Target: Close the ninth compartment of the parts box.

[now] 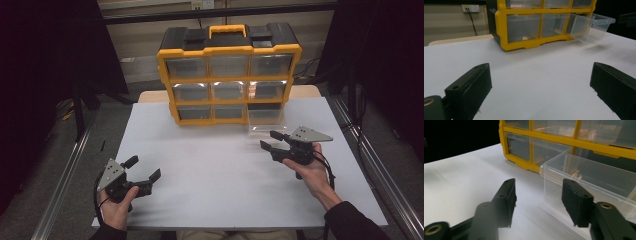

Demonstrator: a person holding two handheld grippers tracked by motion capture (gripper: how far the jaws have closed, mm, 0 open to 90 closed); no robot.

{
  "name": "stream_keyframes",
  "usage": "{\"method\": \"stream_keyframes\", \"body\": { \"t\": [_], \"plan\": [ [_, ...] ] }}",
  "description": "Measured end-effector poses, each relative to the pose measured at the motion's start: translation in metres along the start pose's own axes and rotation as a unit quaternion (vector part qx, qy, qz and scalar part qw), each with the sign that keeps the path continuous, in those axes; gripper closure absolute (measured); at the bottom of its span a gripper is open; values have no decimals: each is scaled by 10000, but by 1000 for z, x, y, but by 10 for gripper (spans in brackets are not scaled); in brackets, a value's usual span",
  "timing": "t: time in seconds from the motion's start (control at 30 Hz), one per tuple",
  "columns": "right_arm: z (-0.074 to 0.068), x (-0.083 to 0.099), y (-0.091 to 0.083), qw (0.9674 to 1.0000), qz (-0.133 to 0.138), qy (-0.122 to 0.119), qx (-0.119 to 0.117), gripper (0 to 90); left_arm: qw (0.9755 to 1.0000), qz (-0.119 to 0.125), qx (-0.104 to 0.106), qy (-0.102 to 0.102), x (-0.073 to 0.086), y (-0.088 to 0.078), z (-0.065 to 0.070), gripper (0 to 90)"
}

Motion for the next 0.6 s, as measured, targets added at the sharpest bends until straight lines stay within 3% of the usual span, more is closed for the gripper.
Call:
{"method": "stream_keyframes", "body": {
  "t": [0.13,0.3,0.47,0.6],
  "plan": [
    [0,1,-1,10000,39,-28,-50,600,10000,10,-2,-4,0,0,0,36],
    [-2,3,-1,9999,23,-2,-165,679,10000,-3,8,27,0,0,0,36],
    [-3,7,-1,9994,-53,47,-348,786,10000,-6,17,27,0,0,0,36],
    [-3,10,-1,9992,-193,104,-324,879,10000,-17,14,28,0,-1,0,35]
  ]
}}
Point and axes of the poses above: each handheld gripper's, and its own axes: y roughly forward along the jaws, x roughly out of its underside, z roughly to its right, the point moved 3 cm from there along y, roughly forward along the jaws, and after that the axes turned 13 degrees about z, right-handed, at the moved point
